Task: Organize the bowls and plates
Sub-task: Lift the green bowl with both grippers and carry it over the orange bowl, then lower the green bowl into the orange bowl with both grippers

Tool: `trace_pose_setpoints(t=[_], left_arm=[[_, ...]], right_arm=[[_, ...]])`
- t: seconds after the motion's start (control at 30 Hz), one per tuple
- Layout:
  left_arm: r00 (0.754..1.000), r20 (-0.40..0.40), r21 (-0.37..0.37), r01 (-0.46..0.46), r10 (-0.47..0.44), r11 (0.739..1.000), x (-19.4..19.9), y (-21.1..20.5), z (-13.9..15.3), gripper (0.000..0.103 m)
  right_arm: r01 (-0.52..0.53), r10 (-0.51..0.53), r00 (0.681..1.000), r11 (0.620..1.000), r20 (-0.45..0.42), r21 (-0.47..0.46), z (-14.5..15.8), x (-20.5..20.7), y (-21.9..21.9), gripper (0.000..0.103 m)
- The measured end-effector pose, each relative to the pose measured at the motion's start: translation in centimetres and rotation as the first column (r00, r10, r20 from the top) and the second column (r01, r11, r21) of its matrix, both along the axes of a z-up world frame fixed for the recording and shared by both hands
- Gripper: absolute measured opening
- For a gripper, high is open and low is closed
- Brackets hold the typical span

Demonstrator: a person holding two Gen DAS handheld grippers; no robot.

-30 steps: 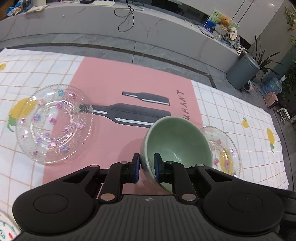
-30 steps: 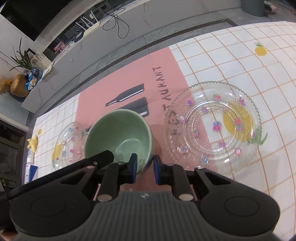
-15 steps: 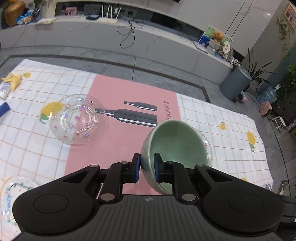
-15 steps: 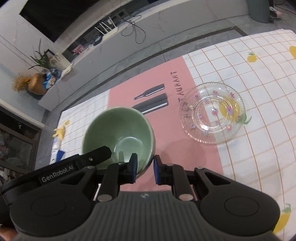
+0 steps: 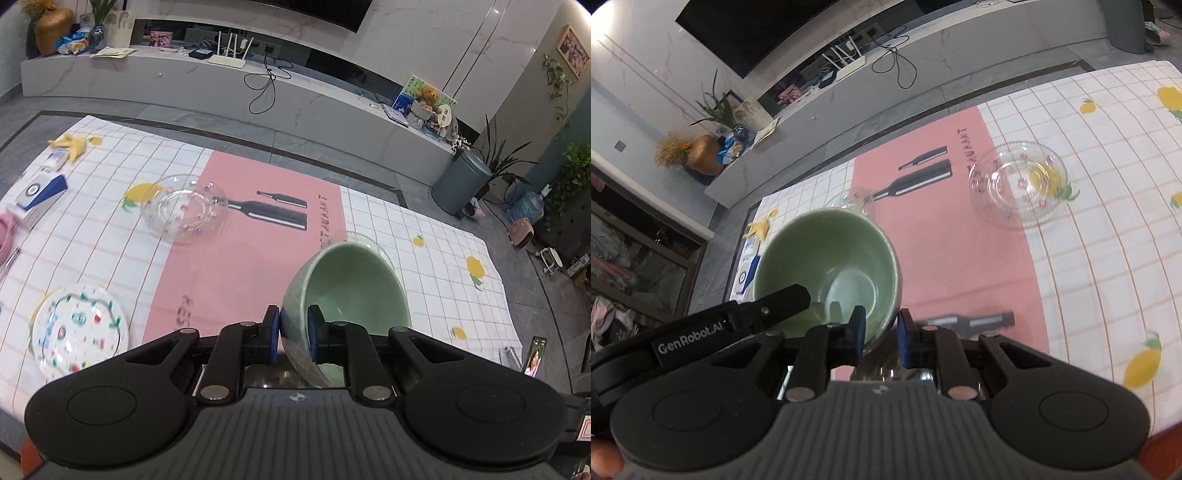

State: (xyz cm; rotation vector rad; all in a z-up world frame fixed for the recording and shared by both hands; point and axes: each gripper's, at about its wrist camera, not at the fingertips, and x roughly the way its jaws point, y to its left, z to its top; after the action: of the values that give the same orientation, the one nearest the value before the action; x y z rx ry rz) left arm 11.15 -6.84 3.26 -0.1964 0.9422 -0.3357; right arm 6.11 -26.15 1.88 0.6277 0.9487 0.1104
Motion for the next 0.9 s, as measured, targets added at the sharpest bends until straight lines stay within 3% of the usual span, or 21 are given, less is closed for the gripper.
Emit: trace_pose_setpoints(t=[0.1,0.3,0.6,0.9], left_arm=[[0.999,0.032,-0.002,-0.017,0.017,1.0,-1.9,0.3,-0.1,0.017],[0.998,0.051,-0.002,-0.041,0.041,0.999,-4.4,1.1,-1.2,0.018],[0.993,-0.072,-0.073,-0.094,0.089,0.993,-5.2,2.5,-5.9,0.017],[0.989,-0.131,-0.044,-0.079,0.073,0.996,-4.8,1.2,-8.7,0.017]], right_arm=[[-0.016,0.016,1.0,1.0,0.008,0.004,-0.5,-1.9,0.5,0.017],[-0.016,0.018,1.0,0.995,-0.016,0.1,-2.6,-4.3,0.5,0.016],[0.023,-0.021,0.999,0.998,-0.032,0.052,-5.0,-5.0,0.6,0.014],[0.064,-0.065,0.996,0.998,-0.069,-0.014,-7.5,-4.7,0.4,0.014]])
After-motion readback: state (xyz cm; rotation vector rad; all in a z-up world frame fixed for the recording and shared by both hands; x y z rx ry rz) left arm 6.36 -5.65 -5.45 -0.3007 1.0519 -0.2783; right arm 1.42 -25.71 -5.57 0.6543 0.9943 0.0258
